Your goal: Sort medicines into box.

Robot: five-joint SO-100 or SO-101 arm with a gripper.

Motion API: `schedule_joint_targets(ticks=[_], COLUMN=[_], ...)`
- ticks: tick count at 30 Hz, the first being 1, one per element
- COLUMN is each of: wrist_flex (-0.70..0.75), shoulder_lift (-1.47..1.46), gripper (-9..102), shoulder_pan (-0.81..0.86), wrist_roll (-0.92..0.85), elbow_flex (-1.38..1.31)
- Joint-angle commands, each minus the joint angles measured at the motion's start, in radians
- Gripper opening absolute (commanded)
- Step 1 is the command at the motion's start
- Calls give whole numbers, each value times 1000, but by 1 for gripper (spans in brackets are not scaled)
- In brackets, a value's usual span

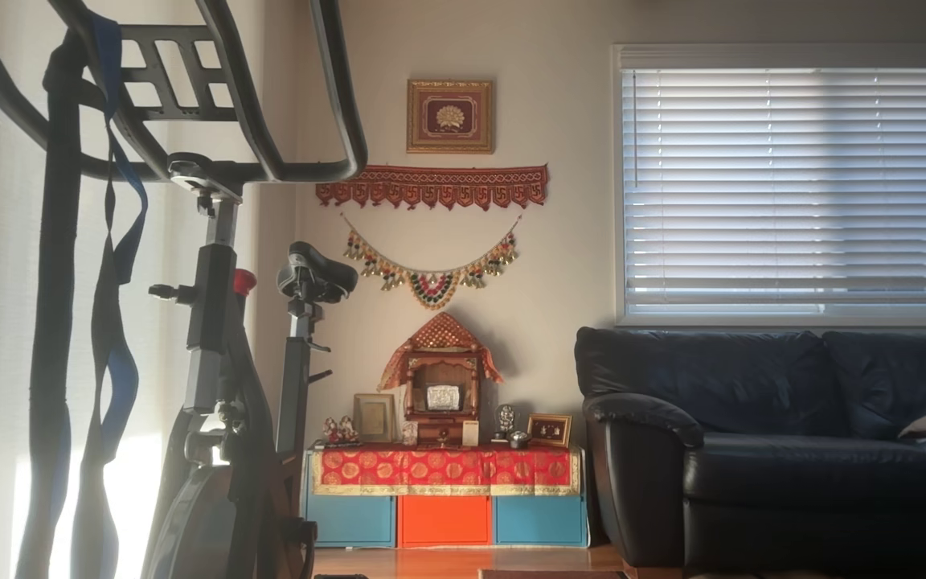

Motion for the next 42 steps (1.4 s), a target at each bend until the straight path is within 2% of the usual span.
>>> schedule_joint_targets(ticks=[1,9,14,21,29,42], wrist_flex=[-75,-215,-255,-324,-403,-459], shoulder_lift=[117,202,198,195,190,192], gripper=[1,1,1,2,10,16], shoulder_pan=[-9,-34,-38,-46,-66,-84], wrist_roll=[26,100,107,61,6,-49], elbow_flex=[38,158,189,244,324,376])
